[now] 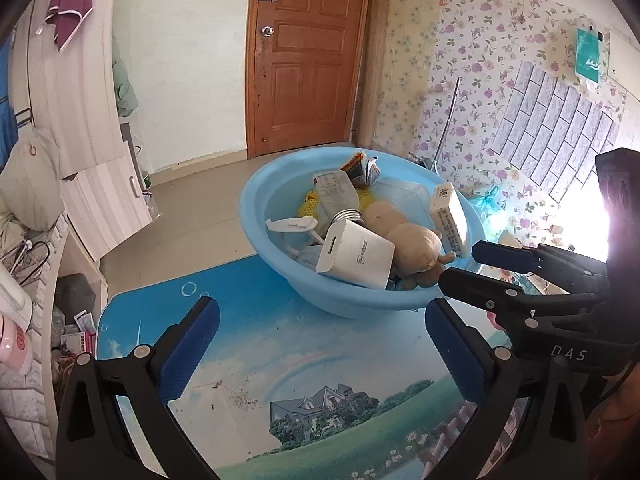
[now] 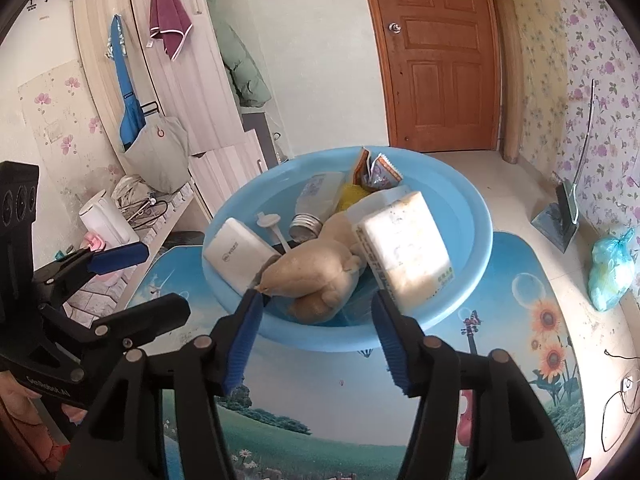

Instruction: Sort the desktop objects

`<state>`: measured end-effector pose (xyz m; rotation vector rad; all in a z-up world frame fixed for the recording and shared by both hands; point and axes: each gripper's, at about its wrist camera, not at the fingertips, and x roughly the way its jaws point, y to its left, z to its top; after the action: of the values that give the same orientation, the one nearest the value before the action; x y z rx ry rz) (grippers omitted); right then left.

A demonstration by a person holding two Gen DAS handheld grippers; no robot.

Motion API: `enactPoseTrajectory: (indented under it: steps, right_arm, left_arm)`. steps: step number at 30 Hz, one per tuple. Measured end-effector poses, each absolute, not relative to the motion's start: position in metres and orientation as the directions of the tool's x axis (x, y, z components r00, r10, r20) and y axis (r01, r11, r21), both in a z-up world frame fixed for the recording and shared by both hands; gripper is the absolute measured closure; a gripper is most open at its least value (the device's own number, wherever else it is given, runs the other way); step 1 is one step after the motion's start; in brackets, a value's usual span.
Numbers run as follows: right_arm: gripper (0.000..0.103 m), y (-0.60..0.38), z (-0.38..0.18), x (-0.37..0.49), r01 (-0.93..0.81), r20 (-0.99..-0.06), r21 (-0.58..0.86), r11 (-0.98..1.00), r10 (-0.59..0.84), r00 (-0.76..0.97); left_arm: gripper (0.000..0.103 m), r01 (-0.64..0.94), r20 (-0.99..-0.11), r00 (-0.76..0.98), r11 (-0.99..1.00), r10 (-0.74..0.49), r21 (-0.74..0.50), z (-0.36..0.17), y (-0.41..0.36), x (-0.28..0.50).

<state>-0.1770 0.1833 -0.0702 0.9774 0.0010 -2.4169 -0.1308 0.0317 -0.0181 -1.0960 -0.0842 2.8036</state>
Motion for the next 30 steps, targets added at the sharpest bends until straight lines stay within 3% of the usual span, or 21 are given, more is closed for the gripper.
enactPoseTrajectory:
  steps: [13, 21, 30]
  right_arm:
    - [0.030, 0.172, -0.050, -0.144, 0.473, -0.637, 0.148, -0.869, -0.450, -0.627]
    - [0.029, 0.166, -0.043, -0.133, 0.471, -0.633, 0.156, -0.868, -0.454, -0.627]
    - [0.028, 0.164, -0.040, -0.127, 0.468, -0.631, 0.152, -0.871, -0.449, -0.632]
  left_arm:
    - [0.000, -0.042, -0.676, -0.734, -0.997, 0.070, -0.058, -0.007, 0.026, -0.095]
    - [0.000, 0.006, -0.653, -0.758, -1.000, 0.004, -0.014, 0.003, 0.017, -0.079]
    - [0.000, 0.050, -0.626, -0.780, -0.998, -0.011, -0.045, 0.008, 0.007, -0.072]
